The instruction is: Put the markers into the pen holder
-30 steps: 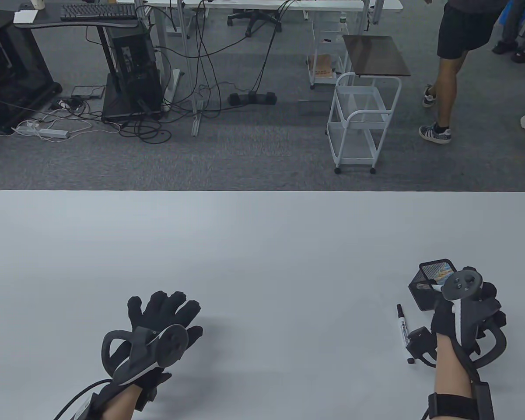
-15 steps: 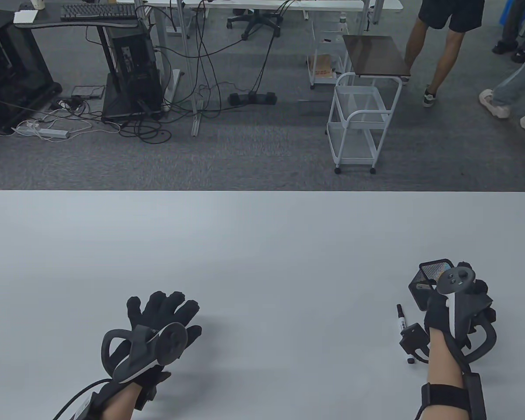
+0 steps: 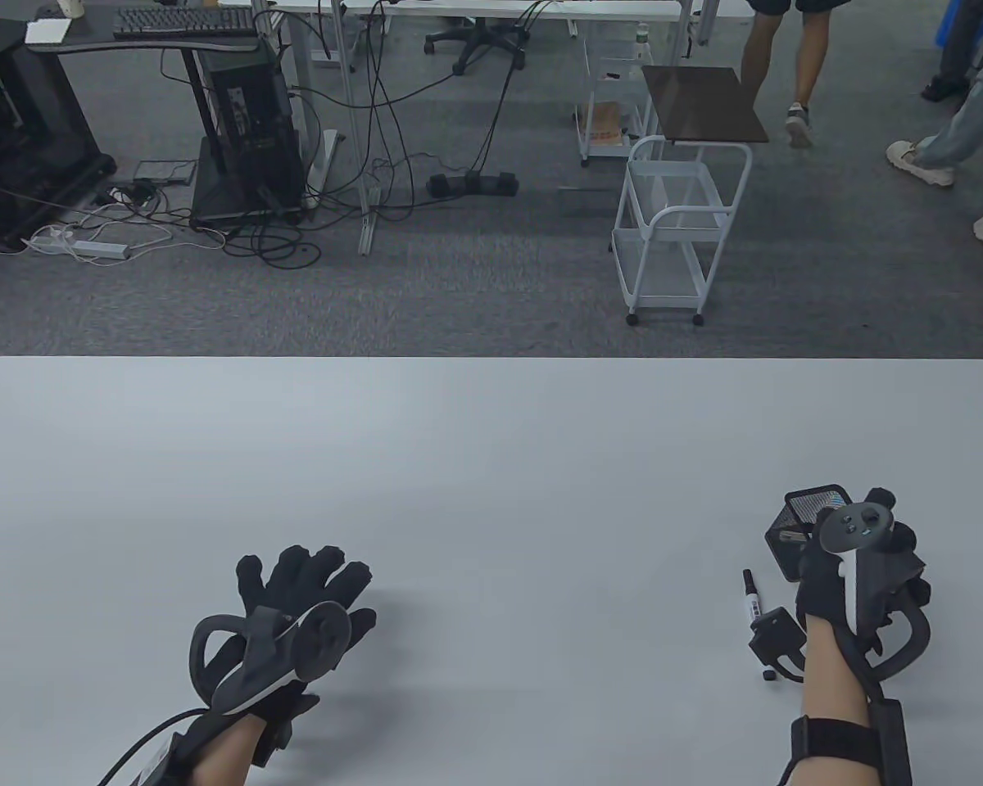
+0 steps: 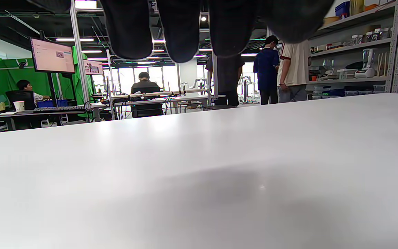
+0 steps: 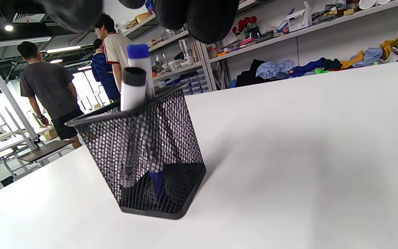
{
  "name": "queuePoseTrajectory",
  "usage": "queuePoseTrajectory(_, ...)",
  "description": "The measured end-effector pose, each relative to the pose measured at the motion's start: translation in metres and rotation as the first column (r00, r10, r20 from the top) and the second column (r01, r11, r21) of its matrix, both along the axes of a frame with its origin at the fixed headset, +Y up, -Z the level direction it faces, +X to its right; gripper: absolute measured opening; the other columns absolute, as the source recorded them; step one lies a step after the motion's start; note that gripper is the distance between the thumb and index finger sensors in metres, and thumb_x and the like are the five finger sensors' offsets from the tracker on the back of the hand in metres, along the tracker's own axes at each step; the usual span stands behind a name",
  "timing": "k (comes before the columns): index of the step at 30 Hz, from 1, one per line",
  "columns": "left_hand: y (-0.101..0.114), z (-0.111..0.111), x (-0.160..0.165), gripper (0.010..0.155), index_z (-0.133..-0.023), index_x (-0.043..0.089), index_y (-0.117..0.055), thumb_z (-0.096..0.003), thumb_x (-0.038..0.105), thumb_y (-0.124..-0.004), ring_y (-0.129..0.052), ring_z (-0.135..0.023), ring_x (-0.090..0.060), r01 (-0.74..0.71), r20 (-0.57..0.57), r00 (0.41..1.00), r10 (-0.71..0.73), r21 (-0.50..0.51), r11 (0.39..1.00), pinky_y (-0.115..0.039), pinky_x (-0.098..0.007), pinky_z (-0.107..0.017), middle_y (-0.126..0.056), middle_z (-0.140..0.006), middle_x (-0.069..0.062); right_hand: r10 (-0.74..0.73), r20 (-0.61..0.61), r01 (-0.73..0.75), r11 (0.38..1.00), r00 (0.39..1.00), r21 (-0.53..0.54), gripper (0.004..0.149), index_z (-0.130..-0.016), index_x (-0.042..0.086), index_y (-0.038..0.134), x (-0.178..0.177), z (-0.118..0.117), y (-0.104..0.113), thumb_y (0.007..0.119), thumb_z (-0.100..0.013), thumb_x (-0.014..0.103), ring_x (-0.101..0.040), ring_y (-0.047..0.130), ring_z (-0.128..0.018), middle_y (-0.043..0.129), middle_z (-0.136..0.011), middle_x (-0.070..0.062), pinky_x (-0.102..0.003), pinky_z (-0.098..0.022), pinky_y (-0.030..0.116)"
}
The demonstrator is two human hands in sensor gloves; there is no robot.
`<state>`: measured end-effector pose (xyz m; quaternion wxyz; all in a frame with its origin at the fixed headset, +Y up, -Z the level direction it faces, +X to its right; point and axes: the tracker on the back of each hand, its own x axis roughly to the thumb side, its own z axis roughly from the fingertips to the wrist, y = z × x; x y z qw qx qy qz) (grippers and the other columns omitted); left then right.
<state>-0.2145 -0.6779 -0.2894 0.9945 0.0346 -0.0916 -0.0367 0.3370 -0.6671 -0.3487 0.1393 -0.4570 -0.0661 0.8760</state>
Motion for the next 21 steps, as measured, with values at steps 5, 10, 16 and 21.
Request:
queuePoseTrajectory(5,0.000,0.000,0.001,0.060,-0.112,0.046,-0.060,-0.0557,0.064,-0.064,-0.061,-0.121,-0.040,0.002,0.002,1.000,-0.002,0.002,1.000,-0.038,-0.076,-0.082,-0.060,-0.126,0.006,0.001,-0.024,0.000,0.999,1.000,0.052,0.071,-0.122,0.034,0.024,0.002,0.014,0.020,0.055,-0.065,0.061,-0.036,0.048,-0.116,0.030,-0.127,-0.005,-0.060,-0.084,0.030)
queuePoseTrajectory(10,0.001,0.001,0.002,0.060,-0.112,0.046,-0.060,-0.0557,0.064,-0.064,-0.061,-0.121,-0.039,-0.003,0.008,1.000,0.003,0.005,1.000,-0.038,-0.076,-0.082,-0.059,-0.127,0.006,0.056,-0.068,-0.048,0.992,0.996,0.116,0.071,-0.120,0.024,0.034,-0.004,0.031,0.041,0.060,-0.063,0.058,-0.039,0.051,-0.116,0.036,-0.126,-0.009,-0.062,-0.083,0.032)
queuePoseTrajectory(16,0.004,0.003,0.002,0.060,-0.112,0.046,-0.060,-0.0557,0.064,-0.064,-0.061,-0.121,-0.039,-0.013,0.015,1.000,0.013,0.016,1.000,-0.038,-0.076,-0.082,-0.060,-0.127,0.006,0.144,-0.145,-0.121,0.980,0.979,0.155,0.073,-0.118,0.017,0.042,-0.019,0.048,0.054,0.066,-0.061,0.055,-0.044,0.059,-0.111,0.045,-0.122,-0.016,-0.065,-0.079,0.037)
queuePoseTrajectory(21,0.006,0.006,0.004,0.060,-0.112,0.046,-0.060,-0.0557,0.064,-0.064,-0.061,-0.121,-0.040,-0.021,0.024,0.999,0.021,0.021,1.000,-0.038,-0.076,-0.082,-0.059,-0.127,0.005,0.176,-0.227,-0.149,0.980,0.958,0.133,0.075,-0.117,0.010,0.048,-0.036,0.059,0.051,0.070,-0.059,0.052,-0.048,0.065,-0.106,0.051,-0.119,-0.022,-0.069,-0.075,0.042)
